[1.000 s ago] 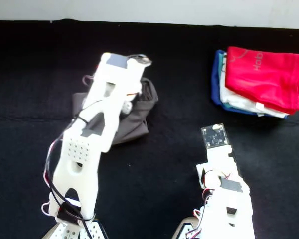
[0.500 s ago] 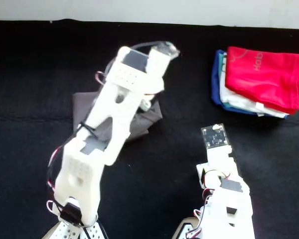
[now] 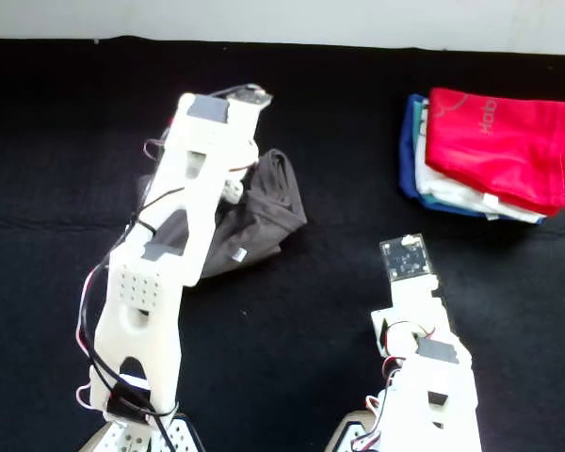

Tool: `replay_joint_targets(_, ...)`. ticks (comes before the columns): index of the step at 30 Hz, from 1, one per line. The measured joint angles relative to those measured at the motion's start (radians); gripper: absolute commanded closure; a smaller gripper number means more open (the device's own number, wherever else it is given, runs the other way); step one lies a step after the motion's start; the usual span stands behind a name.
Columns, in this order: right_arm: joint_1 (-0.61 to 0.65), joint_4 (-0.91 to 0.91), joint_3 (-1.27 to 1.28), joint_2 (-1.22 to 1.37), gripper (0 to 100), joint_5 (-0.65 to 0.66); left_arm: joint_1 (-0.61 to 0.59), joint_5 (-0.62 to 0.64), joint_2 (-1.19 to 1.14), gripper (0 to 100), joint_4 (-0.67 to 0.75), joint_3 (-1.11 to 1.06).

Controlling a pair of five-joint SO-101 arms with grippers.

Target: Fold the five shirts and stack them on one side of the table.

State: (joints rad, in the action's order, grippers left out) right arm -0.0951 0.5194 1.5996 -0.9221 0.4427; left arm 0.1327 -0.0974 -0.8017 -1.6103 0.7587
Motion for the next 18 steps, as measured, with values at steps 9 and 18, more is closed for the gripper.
replay_joint_targets(9,0.0,0.0,0.0,0.0,99.2,0.0,0.153,0.002,-0.015,99,-0.048,0.0)
replay_joint_targets(18,0.0,0.0,0.0,0.0,99.2,0.0,0.273,0.066,0.089,99,-0.135,0.0)
